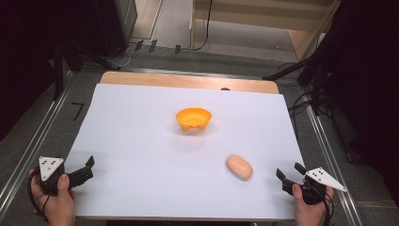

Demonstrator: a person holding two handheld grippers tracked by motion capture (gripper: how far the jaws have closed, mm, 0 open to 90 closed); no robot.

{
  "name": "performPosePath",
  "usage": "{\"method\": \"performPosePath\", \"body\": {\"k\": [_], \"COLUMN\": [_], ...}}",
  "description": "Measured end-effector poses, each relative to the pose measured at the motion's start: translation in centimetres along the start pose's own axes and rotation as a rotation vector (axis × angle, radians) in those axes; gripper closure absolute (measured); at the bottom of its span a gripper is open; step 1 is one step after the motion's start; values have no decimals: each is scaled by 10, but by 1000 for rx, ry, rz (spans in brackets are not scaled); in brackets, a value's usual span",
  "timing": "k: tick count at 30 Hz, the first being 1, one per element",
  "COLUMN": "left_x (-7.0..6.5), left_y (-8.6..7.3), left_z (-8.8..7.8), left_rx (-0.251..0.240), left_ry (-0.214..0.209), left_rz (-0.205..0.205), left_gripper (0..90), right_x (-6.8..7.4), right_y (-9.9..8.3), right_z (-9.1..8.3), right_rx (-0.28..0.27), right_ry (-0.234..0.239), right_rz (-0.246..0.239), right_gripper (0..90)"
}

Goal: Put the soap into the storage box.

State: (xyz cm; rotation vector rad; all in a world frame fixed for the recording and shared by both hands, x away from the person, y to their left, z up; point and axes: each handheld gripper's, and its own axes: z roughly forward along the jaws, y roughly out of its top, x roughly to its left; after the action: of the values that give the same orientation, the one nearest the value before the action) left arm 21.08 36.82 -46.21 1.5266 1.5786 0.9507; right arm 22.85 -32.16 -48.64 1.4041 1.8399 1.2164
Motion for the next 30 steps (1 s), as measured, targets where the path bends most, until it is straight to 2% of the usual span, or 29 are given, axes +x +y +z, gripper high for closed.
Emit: {"method": "performPosePath", "body": {"k": [3,6,8,11,12,17,20,21,22,23,26,30], "left_x": [0,0,0,1,1,-1,0,1,2,2,2,1], "left_y": [0,0,0,1,1,1,1,1,1,1,1,2], "left_z": [0,-1,1,3,3,3,4,4,3,3,4,5], "left_rx": [-1,-3,11,33,32,27,30,28,27,30,37,49], "left_ry": [-10,-14,-4,13,24,53,46,41,33,29,21,23], "left_rz": [9,9,7,-10,-13,-9,-18,-27,-31,-32,-26,-18], "left_gripper": [0,0,0,0,0,0,0,0,0,0,0,0], "right_x": [0,-1,-2,-3,-3,8,14,15,16,17,25,34], "right_y": [2,3,4,6,6,14,21,23,25,27,31,35], "right_z": [2,3,3,3,3,5,6,6,6,7,11,18], "right_rx": [43,55,70,95,102,161,175,188,215,233,278,334], "right_ry": [73,71,74,140,144,130,130,146,194,226,219,237], "right_rz": [12,23,33,54,52,-18,-52,-57,-53,-51,-86,-93], "right_gripper": [215,203,205,246,236,263,287,348,368,350,328,315]}}
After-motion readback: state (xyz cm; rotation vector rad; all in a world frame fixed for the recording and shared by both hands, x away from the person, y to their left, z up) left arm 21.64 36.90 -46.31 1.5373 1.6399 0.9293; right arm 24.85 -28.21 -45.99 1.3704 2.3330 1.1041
